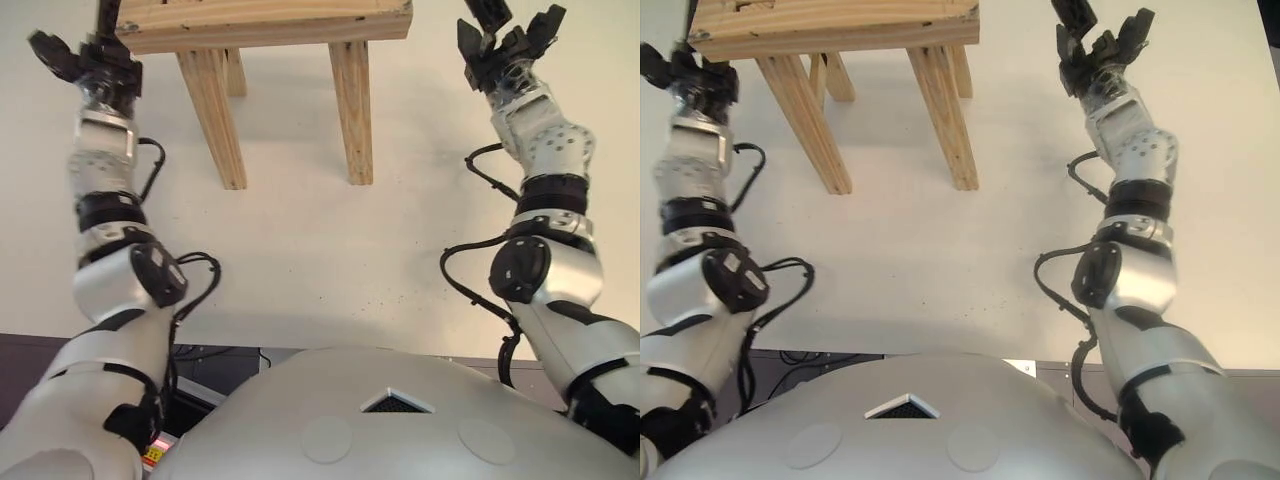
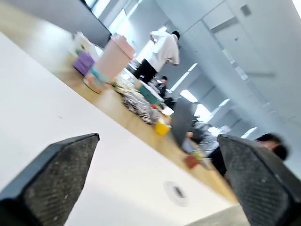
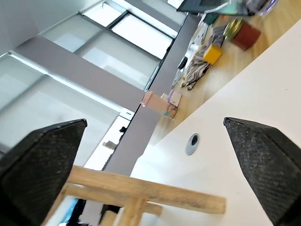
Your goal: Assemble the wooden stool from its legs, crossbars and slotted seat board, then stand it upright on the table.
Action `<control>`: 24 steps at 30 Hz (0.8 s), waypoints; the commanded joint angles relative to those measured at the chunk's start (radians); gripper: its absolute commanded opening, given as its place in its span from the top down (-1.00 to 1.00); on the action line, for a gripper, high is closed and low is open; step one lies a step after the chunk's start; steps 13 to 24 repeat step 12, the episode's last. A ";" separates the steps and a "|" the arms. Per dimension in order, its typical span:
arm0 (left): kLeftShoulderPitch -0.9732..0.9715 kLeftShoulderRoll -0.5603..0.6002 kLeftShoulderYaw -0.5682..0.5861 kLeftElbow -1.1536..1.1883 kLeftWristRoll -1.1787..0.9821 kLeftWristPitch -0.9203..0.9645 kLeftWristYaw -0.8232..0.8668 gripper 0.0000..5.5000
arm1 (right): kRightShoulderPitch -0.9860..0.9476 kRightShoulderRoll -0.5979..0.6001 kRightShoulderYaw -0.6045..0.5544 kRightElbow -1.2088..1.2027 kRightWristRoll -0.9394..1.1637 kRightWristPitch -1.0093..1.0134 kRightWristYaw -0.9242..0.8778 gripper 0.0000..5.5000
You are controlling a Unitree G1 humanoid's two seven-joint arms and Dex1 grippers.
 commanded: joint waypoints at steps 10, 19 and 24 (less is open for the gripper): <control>0.112 -0.193 -0.176 0.028 0.444 -0.511 0.298 -0.30 | 0.150 0.114 0.189 0.139 -0.537 -0.721 -0.340 -0.54; 0.113 -0.196 -0.182 0.034 0.458 -0.509 0.314 -0.30 | 0.145 0.118 0.197 0.146 -0.553 -0.738 -0.364 -0.54; 0.113 -0.196 -0.182 0.034 0.458 -0.509 0.314 -0.30 | 0.145 0.118 0.197 0.146 -0.553 -0.738 -0.364 -0.54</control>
